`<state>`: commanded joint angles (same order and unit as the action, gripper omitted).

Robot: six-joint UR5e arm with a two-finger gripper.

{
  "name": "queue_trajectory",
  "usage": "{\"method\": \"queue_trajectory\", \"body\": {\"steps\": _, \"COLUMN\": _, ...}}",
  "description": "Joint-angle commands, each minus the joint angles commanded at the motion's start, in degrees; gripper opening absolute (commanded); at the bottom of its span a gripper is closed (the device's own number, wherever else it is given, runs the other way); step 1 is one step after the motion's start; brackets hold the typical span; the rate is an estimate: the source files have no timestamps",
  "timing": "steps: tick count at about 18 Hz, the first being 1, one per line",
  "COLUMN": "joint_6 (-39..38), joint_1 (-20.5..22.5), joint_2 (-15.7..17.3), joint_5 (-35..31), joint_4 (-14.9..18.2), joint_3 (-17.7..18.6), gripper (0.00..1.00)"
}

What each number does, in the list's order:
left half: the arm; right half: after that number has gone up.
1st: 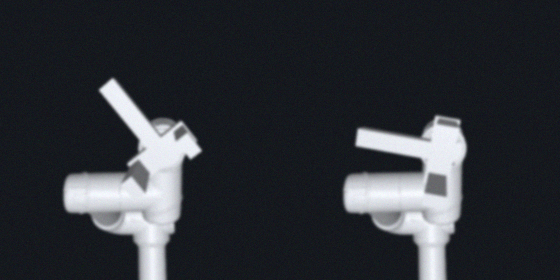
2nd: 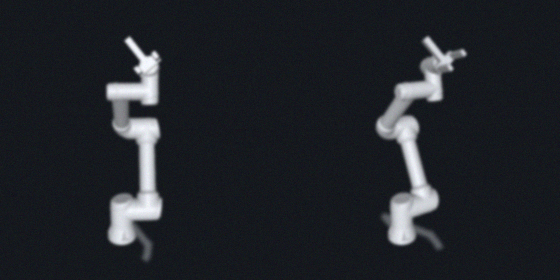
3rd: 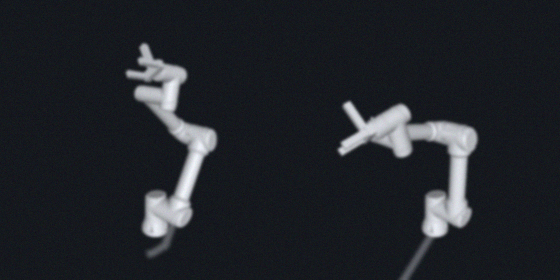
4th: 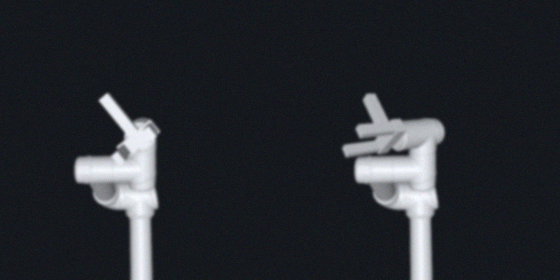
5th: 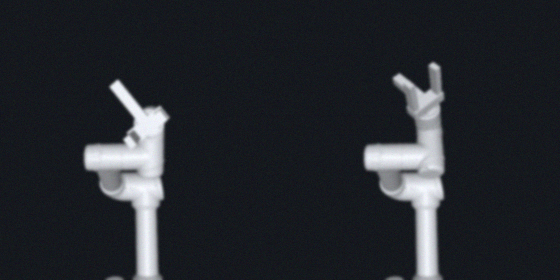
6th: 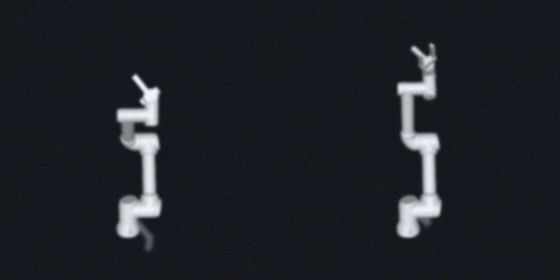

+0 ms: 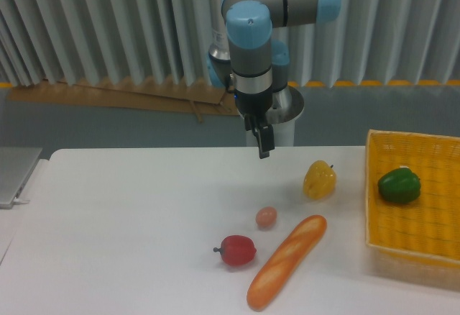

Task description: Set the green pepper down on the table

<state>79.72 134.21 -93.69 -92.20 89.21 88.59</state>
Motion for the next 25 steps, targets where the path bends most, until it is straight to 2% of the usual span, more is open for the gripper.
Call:
{"method": "queue_trajectory", "body": {"steps": 2, "joint_6": 1.05, "joint_1": 0.27, "joint_2": -0.09, "joint_5": -0.17, "joint_4": -0.17, "joint_3": 0.0, "gripper": 1.0}}
{"method": "queue_trajectory", "body": {"steps": 6, "joint_6": 11.5, "joint_1": 4.74, "joint_2": -0.09, "joint_5": 0.09, "joint_4": 0.09, "joint_3": 0.7, "gripper": 1.0}}
{"method": "queue_trajectory", "body": {"steps": 9, "joint_6": 13.35, "joint_1": 6.33, "joint_2": -0.09, "joint_5": 0.0, "joint_4": 0.0, "joint_3": 0.79, "gripper": 1.0}}
{"method": "queue_trajectory", "body": {"steps": 13, "joint_6": 21.16, "joint_1": 9.83, "joint_2": -0.26, "joint_5": 0.26, "joint_4": 0.09, "joint_3": 1.14, "gripper": 1.0}}
{"method": "queue_trajectory", "body": {"steps": 18, "joint_6": 25.65, "joint_1": 11.6, "joint_2": -0.53, "joint_5": 0.0, "joint_4": -0.26, "joint_3": 1.23, "gripper": 1.0}}
{"method": "queue_trajectory", "body": {"steps": 21, "joint_6": 30.31, "joint_1": 14.23, "joint_2": -1.31, "joint_5": 0.0, "joint_4": -0.44, "joint_3": 2.19, "gripper": 1.0}}
{"method": "queue_trajectory", "body": {"steps": 25, "joint_6": 32.86, "joint_1": 16.08, "joint_2": -2.63, "joint_5": -0.18, "joint_4": -3.68, "joint_3": 3.16, "gripper": 1.0}}
